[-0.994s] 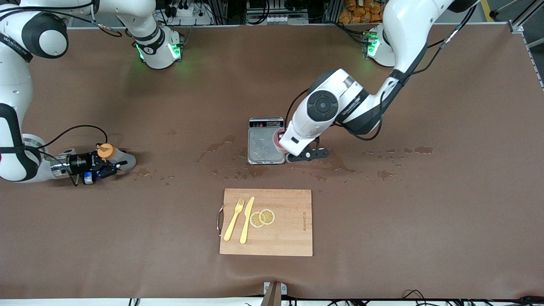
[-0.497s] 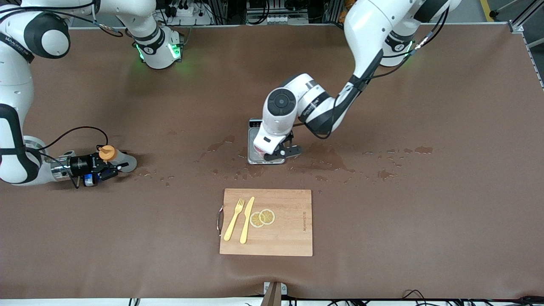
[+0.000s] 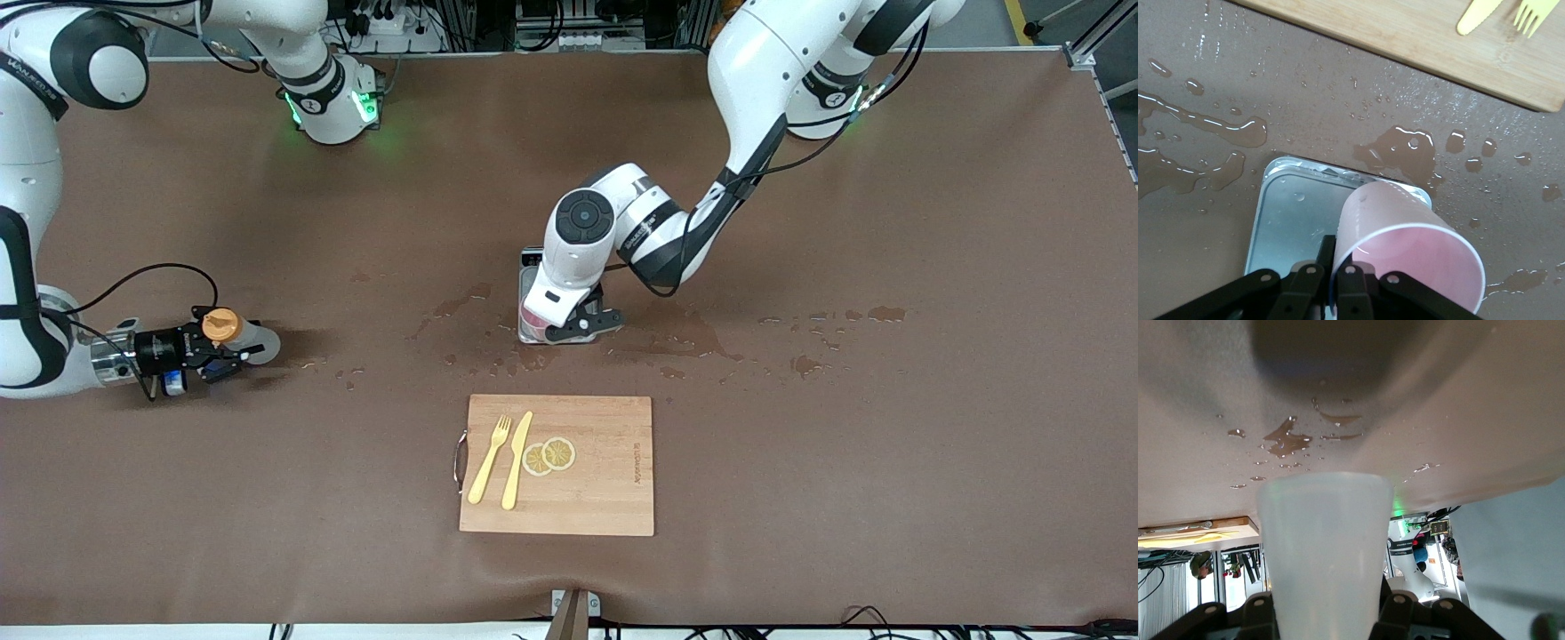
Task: Add sauce to pink cup with both arms
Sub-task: 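Lower the pink cup onto the scale and open the left gripper, then withdraw the left gripper while the right gripper carries the bottle toward the cup, then tilt the sauce bottle over the pink cup with the right gripper, then carry the sauce bottle back away from the scale with the right gripper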
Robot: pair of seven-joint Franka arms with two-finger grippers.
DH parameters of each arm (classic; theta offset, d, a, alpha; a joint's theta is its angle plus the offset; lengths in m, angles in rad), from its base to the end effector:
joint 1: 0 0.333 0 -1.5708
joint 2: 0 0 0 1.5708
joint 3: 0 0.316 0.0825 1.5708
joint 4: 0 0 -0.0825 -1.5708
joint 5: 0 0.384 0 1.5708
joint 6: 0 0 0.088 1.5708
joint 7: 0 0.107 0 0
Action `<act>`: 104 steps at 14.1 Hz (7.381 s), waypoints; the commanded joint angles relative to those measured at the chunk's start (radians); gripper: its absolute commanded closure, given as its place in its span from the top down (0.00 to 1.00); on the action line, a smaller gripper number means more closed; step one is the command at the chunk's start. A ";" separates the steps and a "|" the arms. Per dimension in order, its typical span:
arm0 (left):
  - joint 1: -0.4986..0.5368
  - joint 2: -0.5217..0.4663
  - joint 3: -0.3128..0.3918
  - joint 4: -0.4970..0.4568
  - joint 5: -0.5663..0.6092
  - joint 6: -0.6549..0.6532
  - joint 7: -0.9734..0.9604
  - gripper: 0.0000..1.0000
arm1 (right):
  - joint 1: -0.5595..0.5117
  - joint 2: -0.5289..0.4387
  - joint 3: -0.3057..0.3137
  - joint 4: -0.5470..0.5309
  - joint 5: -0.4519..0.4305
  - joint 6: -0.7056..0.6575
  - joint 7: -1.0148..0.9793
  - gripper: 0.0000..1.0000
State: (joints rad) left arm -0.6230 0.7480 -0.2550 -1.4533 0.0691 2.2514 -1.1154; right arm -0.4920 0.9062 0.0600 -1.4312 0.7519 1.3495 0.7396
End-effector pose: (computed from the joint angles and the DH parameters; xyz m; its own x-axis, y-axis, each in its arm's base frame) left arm 0.4936 -0.5363 0.2591 0.9630 0.2598 -0.0723 0.2668 -0.9568 0.1152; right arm 0.5941 -0.1870 0.1524 -0.0421 -0.3555 -0.9337 -0.9574 -0.2529 0.1395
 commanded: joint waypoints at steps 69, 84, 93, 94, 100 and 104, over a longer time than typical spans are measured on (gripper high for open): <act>0.598 -0.727 0.218 -0.164 -0.109 -0.621 1.091 1.00 | 0.995 -0.193 -0.003 0.166 -0.895 0.165 1.407 0.05; 0.591 -0.681 0.209 -0.093 -0.114 -0.628 1.083 1.00 | 0.515 -0.303 0.003 0.158 -0.378 0.004 0.732 0.34; 0.586 -0.682 0.186 -0.096 -0.114 -0.630 1.069 1.00 | 0.236 -0.257 0.001 0.087 -0.140 -0.079 0.370 0.42; 0.586 -0.684 0.183 -0.096 -0.112 -0.630 1.068 1.00 | 0.208 -0.242 0.001 0.084 -0.119 -0.090 0.332 0.42; 0.588 -0.693 0.163 -0.090 -0.109 -0.636 1.071 1.00 | 0.073 -0.119 0.001 0.081 -0.036 -0.153 0.134 0.45; 0.597 -0.694 0.163 -0.085 -0.103 -0.636 1.088 1.00 | 0.027 -0.040 0.001 0.080 -0.032 -0.156 0.029 0.45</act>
State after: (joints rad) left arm -0.0358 0.0569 -0.0886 -1.5520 -0.0284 1.6317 -0.0370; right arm -0.4313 0.8319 0.0436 -1.3593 0.6885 1.2192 0.8096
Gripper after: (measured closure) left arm 0.000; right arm 0.551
